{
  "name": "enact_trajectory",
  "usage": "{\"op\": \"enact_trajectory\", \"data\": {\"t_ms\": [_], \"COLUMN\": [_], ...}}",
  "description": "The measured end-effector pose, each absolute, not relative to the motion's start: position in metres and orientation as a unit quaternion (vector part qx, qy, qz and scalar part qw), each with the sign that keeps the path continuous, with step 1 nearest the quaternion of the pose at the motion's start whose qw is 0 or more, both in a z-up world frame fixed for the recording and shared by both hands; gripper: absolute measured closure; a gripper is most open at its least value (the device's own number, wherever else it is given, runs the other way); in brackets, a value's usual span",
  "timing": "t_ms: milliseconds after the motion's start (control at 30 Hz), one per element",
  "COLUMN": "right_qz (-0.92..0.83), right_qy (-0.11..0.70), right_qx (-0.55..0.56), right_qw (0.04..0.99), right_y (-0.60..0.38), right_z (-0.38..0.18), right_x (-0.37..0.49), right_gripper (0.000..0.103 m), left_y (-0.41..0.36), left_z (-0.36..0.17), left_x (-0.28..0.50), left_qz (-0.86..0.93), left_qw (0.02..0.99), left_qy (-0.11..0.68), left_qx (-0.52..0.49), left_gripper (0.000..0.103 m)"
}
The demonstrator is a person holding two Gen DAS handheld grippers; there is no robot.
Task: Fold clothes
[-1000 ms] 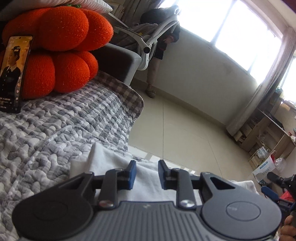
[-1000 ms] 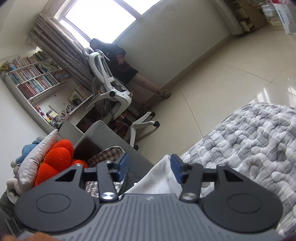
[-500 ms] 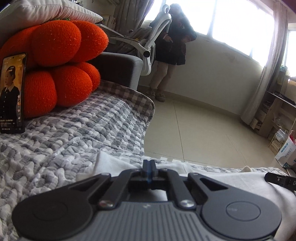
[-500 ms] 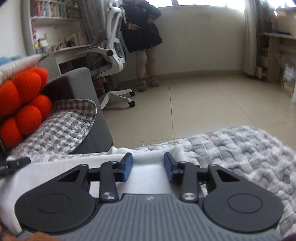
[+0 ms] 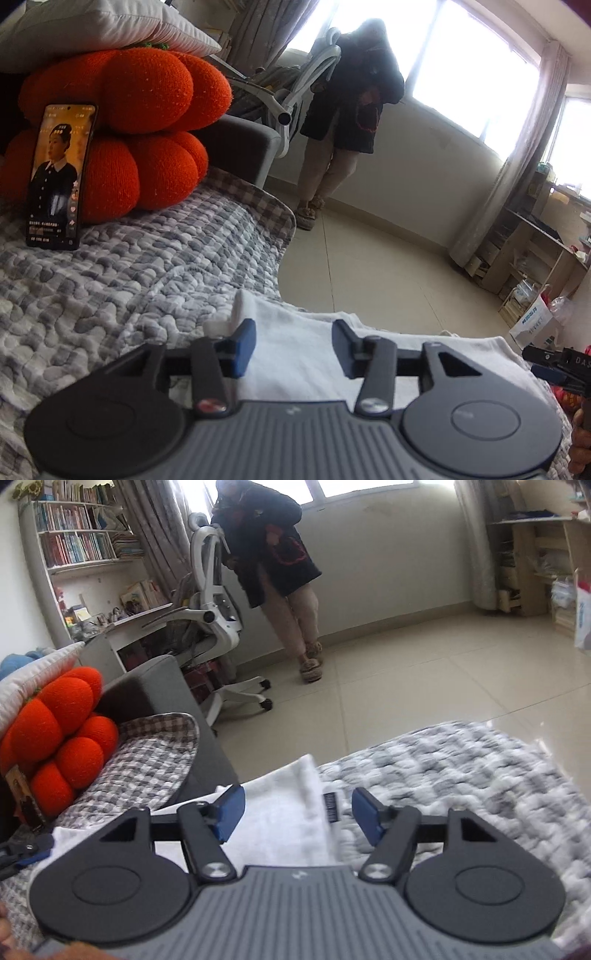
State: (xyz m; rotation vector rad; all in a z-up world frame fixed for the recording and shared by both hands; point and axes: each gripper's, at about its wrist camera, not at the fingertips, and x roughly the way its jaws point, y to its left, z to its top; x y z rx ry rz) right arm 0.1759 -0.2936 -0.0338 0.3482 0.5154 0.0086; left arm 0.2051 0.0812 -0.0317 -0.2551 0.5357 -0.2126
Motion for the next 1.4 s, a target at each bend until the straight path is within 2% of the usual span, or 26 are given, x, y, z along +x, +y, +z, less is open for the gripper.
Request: {"op": "enact_trajectory", "data": {"t_ms": [200,367,433,500,567,600,767,867,967,1033,1100,1233,1400], "right_qz": [0.013,0.014,0.014,0.015,0.017,0.017,0.020,0.018,0.015,0.017,0.019,0.031,0.048], "right_qy": [0.301,0.299,0.298,0.297,0.297,0.297,0.293,0.290,0.281,0.270,0.259,0.243,0.235], "right_qx": [0.205,0.210,0.209,0.207,0.206,0.204,0.196,0.212,0.224,0.225,0.220,0.215,0.215], "right_qw": [0.931,0.931,0.931,0.932,0.932,0.933,0.936,0.933,0.933,0.936,0.940,0.945,0.947], "right_y": [-0.303,-0.303,-0.303,-0.303,-0.302,-0.303,-0.301,-0.305,-0.307,-0.306,-0.305,-0.302,-0.295], "right_z": [-0.051,-0.051,-0.050,-0.050,-0.050,-0.051,-0.055,-0.058,-0.054,-0.051,-0.047,-0.042,-0.040], "right_x": [0.187,0.183,0.181,0.180,0.181,0.180,0.182,0.183,0.180,0.177,0.174,0.171,0.170], "right_gripper": [0.035,0.035,0.035,0.035,0.035,0.037,0.057,0.057,0.054,0.052,0.052,0.051,0.050], "left_y": [0.080,0.117,0.127,0.125,0.115,0.110,0.096,0.102,0.108,0.110,0.112,0.117,0.114], "left_z": [-0.018,-0.016,-0.024,-0.030,-0.035,-0.036,-0.045,-0.044,-0.043,-0.041,-0.036,-0.029,-0.034], "left_x": [0.191,0.198,0.204,0.210,0.213,0.213,0.217,0.218,0.218,0.218,0.218,0.208,0.193], "left_qz": [-0.072,-0.092,-0.111,-0.130,-0.132,-0.121,-0.080,-0.076,-0.080,-0.084,-0.086,-0.080,-0.066], "left_qw": [0.962,0.940,0.925,0.914,0.914,0.918,0.933,0.935,0.933,0.928,0.923,0.911,0.895], "left_qy": [0.254,0.293,0.318,0.339,0.347,0.345,0.334,0.327,0.319,0.322,0.323,0.324,0.360], "left_qx": [-0.073,-0.148,-0.178,-0.183,-0.165,-0.150,-0.104,-0.119,-0.145,-0.170,-0.191,-0.242,-0.253], "left_gripper": [0.053,0.056,0.061,0.066,0.066,0.066,0.067,0.067,0.065,0.053,0.052,0.036,0.035]}}
